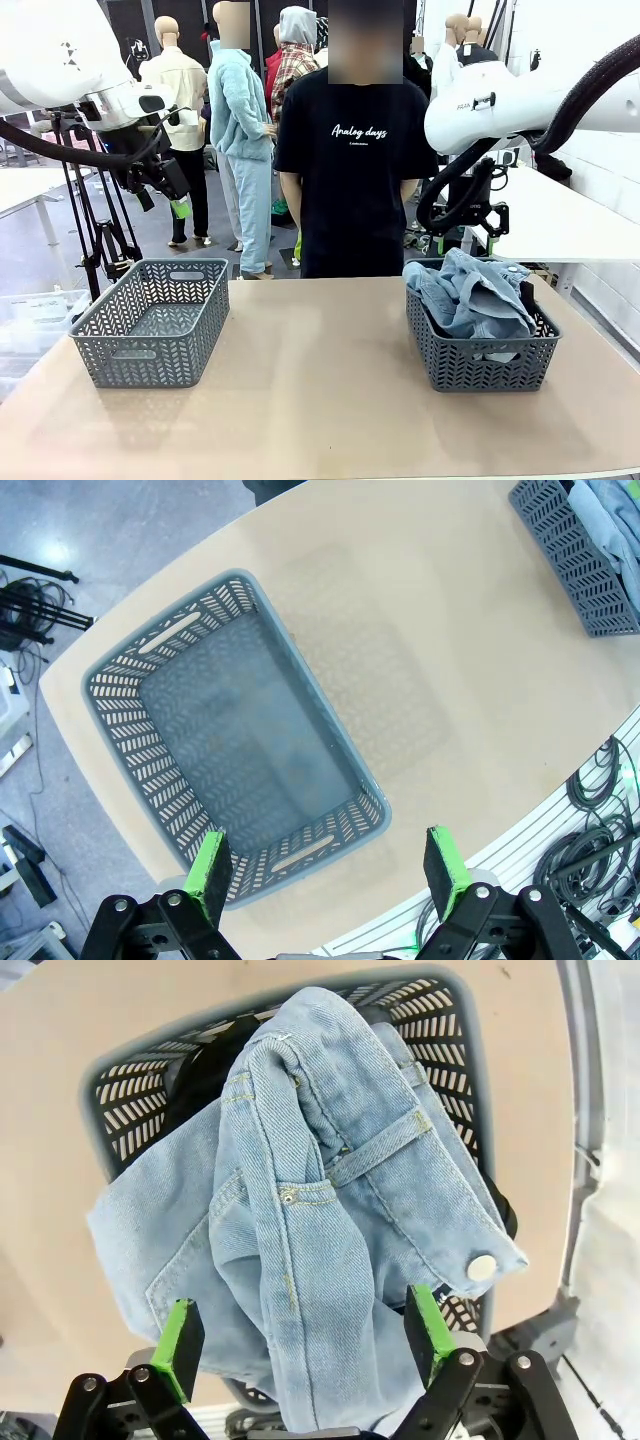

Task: Sort the tops and bottoms.
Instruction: Sort the clothes according to human instructions.

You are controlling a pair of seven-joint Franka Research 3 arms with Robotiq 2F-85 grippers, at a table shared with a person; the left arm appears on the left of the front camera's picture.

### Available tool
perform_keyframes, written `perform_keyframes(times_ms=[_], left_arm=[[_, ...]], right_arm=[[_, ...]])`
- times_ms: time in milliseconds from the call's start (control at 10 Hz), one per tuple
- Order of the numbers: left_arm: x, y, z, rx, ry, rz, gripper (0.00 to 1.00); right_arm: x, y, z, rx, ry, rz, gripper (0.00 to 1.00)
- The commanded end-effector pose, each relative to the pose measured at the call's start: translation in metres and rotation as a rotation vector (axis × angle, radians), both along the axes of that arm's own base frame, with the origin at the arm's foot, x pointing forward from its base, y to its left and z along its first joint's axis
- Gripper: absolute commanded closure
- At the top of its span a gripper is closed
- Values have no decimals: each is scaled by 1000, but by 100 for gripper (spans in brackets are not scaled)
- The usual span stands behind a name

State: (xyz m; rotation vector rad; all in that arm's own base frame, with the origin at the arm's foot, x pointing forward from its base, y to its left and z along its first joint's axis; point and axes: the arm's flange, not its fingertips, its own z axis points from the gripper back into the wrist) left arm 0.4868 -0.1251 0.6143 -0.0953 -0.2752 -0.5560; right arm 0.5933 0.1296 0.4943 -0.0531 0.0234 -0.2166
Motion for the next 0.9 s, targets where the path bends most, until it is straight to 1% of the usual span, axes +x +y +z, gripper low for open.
perform_keyframes(times_ms=[0,800], left_arm=[[0,1,2,-3,-10,2,0],[0,1,2,-3,-10,2,0]], right_arm=[[0,-2,0,0,0,1,0],[0,-2,0,0,0,1,0]])
